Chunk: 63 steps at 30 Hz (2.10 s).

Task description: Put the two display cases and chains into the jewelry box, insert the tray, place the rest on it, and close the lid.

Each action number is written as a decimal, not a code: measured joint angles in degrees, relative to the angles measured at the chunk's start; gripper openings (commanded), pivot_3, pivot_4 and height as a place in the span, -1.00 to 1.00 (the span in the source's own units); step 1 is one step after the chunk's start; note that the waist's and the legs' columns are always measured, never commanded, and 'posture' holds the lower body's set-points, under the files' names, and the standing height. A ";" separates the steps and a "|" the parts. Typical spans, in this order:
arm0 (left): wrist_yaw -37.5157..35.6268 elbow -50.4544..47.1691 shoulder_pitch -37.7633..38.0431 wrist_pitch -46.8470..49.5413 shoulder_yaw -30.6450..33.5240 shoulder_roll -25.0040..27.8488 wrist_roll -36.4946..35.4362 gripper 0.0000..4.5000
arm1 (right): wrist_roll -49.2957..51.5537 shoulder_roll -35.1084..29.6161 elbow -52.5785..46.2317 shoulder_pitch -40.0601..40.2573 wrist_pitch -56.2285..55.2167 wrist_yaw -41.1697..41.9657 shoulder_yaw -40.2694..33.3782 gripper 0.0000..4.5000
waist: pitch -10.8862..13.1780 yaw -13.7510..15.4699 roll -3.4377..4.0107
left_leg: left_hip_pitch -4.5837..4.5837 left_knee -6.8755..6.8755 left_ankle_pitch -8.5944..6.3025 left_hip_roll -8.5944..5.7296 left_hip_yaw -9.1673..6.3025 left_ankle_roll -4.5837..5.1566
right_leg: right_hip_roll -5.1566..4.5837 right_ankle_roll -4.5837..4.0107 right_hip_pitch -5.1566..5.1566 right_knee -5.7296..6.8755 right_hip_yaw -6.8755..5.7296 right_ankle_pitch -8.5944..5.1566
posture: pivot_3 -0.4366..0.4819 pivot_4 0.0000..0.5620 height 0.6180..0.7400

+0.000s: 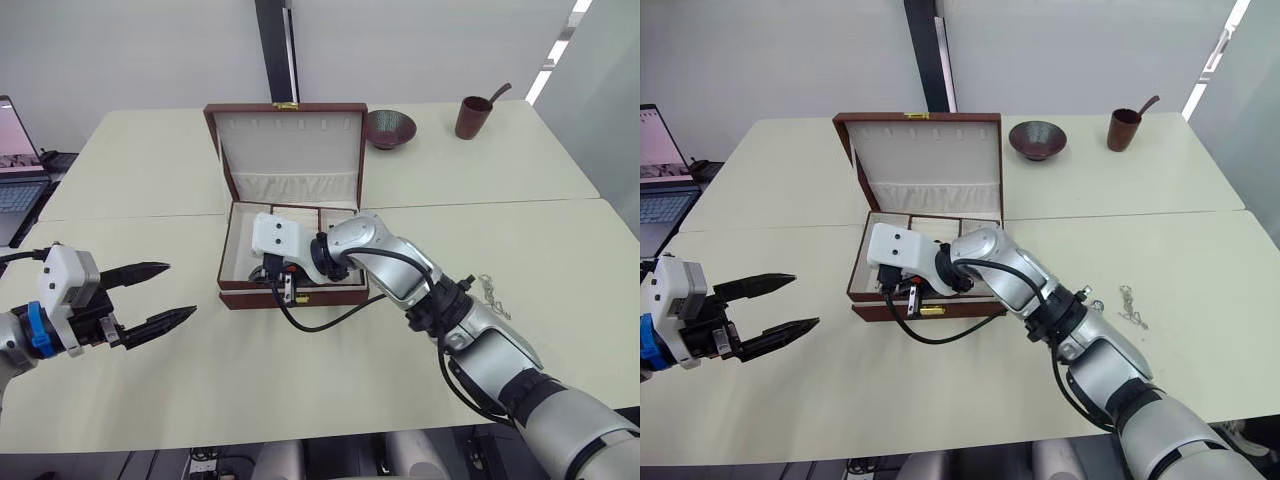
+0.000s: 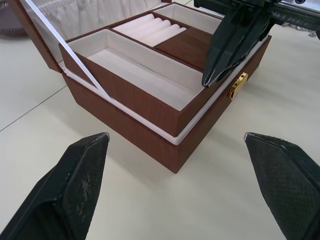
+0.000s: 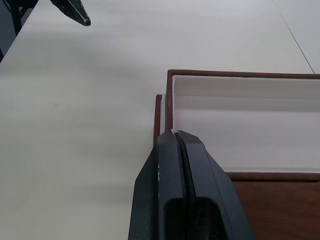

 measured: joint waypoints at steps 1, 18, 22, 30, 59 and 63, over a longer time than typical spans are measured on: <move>0.00 -0.01 0.02 -0.02 0.18 0.00 0.00 1.00 | -0.01 0.06 0.07 -0.01 0.16 0.00 -0.01 -0.99 | 0.00 0.00 0.00 | 0.00 0.00 0.00 0.00 0.00 0.00 | 0.00 0.00 0.00 0.00 0.00 0.00 | -0.05 -0.47 1.00; 0.02 -0.02 0.31 -0.19 0.30 -0.07 0.04 1.00 | -0.24 0.41 0.98 -3.41 3.68 2.00 -0.56 -0.99 | 0.00 -0.03 0.00 | -0.02 -0.05 0.00 0.01 -0.01 -0.01 | -0.01 -0.01 -0.02 -0.03 0.00 0.00 | -0.05 -0.47 1.00; 0.08 0.05 0.23 -0.23 0.33 -0.41 0.03 1.00 | 0.73 2.49 1.12 -6.79 4.02 2.11 -3.10 -0.99 | -0.01 -0.08 -0.02 | -0.03 -0.27 0.02 0.00 0.02 -0.04 | -0.02 -0.01 -0.17 -0.03 0.01 0.00 | -0.05 -0.47 1.00; 0.10 0.11 0.12 -0.23 0.64 -0.59 0.00 1.00 | -0.18 7.77 10.69 -9.07 -0.30 -0.63 -3.59 -0.99 | -0.08 -0.18 -0.14 | -0.10 -0.65 0.11 0.00 0.19 -0.19 | -0.06 -0.20 -0.57 -0.03 -0.02 0.12 | -0.05 -0.47 1.00; 1.16 -1.50 1.13 1.15 1.82 -0.59 -0.04 1.00 | -6.85 14.03 25.83 -12.65 -11.88 -1.34 -2.72 -0.99 | -0.24 -0.93 -0.39 | 0.00 -0.65 0.23 0.06 0.18 -0.40 | -0.05 -0.27 -0.56 0.23 -0.04 0.16 | -0.05 -0.47 1.00; 1.21 -1.65 1.13 1.18 1.82 -0.59 -0.04 1.00 | -7.19 14.06 26.11 -12.76 -12.23 -1.22 -2.63 -0.99 | -0.25 -0.93 -0.41 | 0.02 -0.65 0.23 0.05 0.17 -0.40 | -0.06 -0.27 -0.57 0.26 -0.04 0.16 | -0.05 -0.47 1.00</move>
